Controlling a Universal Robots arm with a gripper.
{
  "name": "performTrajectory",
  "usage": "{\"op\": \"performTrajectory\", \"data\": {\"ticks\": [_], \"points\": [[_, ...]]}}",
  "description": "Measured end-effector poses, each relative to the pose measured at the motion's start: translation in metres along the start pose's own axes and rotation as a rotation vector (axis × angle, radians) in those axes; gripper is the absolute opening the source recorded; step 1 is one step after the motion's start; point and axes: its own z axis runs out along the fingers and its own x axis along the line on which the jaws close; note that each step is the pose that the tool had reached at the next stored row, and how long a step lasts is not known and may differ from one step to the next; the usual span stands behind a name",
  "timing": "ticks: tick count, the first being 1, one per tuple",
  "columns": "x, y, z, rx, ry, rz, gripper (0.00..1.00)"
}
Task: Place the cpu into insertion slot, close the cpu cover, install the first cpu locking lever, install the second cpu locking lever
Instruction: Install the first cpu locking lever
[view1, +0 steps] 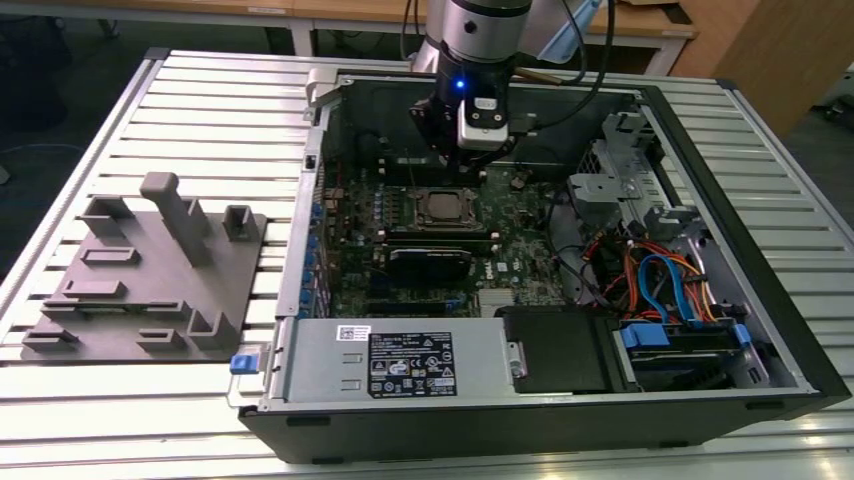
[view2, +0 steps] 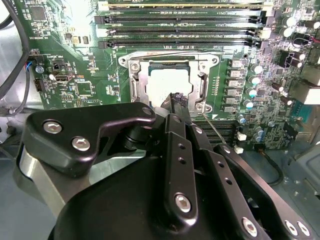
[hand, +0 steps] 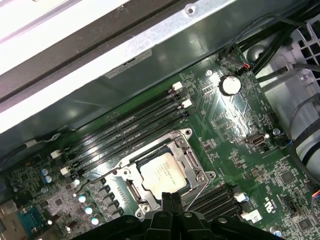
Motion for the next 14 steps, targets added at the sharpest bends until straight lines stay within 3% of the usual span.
{"op": "performTrajectory", "data": {"ticks": [14], "points": [[0.0, 0.0, 0.0, 0.0003, -0.0007, -0.029, 0.11]]}}
